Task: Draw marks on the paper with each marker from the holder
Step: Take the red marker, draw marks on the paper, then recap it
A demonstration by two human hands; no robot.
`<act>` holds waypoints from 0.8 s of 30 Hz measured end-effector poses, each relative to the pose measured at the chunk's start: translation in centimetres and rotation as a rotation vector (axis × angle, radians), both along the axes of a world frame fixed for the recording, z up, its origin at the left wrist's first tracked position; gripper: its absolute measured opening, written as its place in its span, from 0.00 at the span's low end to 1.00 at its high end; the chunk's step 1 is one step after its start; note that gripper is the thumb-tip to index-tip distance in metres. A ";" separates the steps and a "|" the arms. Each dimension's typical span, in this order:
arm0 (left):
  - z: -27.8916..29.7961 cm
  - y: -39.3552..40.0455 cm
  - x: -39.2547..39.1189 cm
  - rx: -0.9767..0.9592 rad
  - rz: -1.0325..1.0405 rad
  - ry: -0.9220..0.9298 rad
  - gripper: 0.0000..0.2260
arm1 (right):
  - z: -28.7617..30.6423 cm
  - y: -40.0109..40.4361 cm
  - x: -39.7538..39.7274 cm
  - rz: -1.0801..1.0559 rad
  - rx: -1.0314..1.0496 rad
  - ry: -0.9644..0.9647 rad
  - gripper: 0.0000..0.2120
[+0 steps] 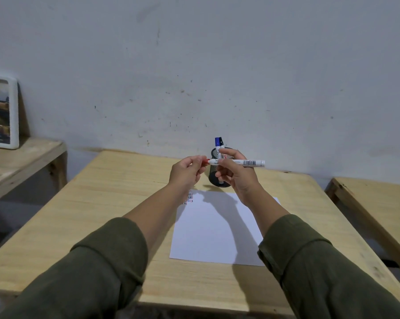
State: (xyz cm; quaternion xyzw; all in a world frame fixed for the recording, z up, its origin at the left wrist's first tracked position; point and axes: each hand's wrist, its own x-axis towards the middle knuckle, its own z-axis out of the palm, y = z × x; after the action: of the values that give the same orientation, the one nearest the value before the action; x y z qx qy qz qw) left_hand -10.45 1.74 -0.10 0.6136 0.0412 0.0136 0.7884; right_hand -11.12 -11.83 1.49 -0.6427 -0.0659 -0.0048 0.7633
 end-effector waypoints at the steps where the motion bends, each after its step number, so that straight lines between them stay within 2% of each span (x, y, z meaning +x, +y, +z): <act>1: 0.1 0.0 0.0 -0.001 -0.003 -0.006 0.08 | 0.0 0.0 0.0 0.007 -0.003 0.000 0.14; 6: 0.4 0.0 -0.2 0.036 0.020 -0.069 0.07 | 0.5 0.5 -0.3 0.041 0.024 0.005 0.15; 13: 0.1 0.5 -0.6 0.101 0.038 -0.154 0.07 | 0.3 1.0 -0.6 0.058 0.054 0.019 0.22; 17: 0.1 0.8 -0.7 -0.077 -0.047 -0.030 0.09 | 0.4 0.9 -1.0 0.073 -0.088 -0.022 0.22; 19: 0.5 0.9 -0.8 -0.171 -0.071 0.068 0.06 | 0.5 0.8 -1.1 0.077 -0.150 -0.046 0.22; 24: 1.2 1.2 -0.2 -0.231 -0.021 0.139 0.06 | 0.7 0.4 -1.7 0.126 -0.158 -0.054 0.23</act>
State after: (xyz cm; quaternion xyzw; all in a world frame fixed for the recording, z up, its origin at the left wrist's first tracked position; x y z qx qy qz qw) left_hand -10.66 2.91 1.05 0.5186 0.0906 -0.0423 0.8491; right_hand -12.78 -11.41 2.20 -0.6950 -0.1268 0.0312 0.7071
